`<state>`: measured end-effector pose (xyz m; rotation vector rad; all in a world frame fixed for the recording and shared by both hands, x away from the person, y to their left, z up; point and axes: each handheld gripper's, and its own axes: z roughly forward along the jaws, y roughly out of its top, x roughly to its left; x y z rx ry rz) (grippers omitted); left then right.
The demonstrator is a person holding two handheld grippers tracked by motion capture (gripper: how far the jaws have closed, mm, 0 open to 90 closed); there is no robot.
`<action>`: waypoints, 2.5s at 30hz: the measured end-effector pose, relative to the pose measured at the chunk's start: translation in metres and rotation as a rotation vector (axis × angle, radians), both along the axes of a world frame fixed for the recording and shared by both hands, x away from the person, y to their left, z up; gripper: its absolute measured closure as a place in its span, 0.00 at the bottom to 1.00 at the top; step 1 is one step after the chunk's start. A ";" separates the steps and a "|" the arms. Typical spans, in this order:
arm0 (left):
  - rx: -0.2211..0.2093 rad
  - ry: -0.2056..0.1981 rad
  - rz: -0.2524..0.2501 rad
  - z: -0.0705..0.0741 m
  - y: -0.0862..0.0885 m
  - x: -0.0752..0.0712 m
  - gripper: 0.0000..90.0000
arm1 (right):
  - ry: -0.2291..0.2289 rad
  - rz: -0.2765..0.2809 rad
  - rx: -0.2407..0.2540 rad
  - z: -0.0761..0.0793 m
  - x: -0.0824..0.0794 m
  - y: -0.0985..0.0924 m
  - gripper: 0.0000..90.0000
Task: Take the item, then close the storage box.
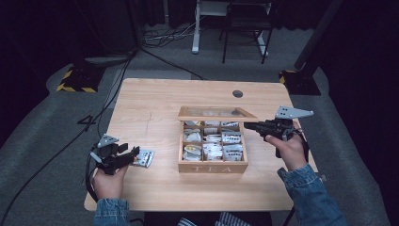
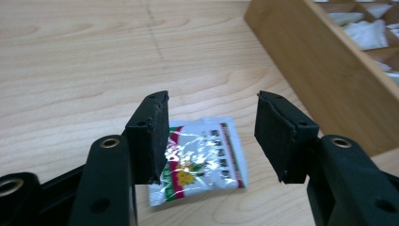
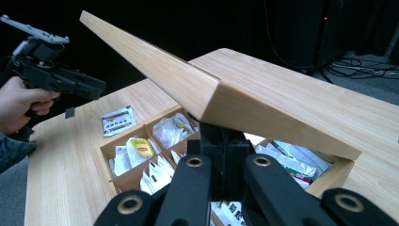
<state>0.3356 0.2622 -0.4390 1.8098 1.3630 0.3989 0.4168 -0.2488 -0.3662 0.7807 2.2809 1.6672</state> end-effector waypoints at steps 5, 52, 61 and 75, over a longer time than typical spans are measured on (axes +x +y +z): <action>0.013 -0.030 -0.062 0.013 -0.013 -0.009 0.51 | 0.002 -0.002 -0.012 0.000 -0.002 0.000 1.00; 0.172 0.182 -0.337 -0.040 -0.083 -0.020 0.49 | 0.059 0.057 -0.152 -0.002 -0.025 -0.004 1.00; 0.210 0.193 -0.337 -0.045 -0.085 -0.019 0.49 | 0.075 0.066 -0.189 -0.007 -0.033 -0.005 1.00; 0.201 0.135 -0.322 -0.050 -0.078 -0.021 0.48 | 0.088 0.062 -0.243 -0.018 -0.045 -0.006 1.00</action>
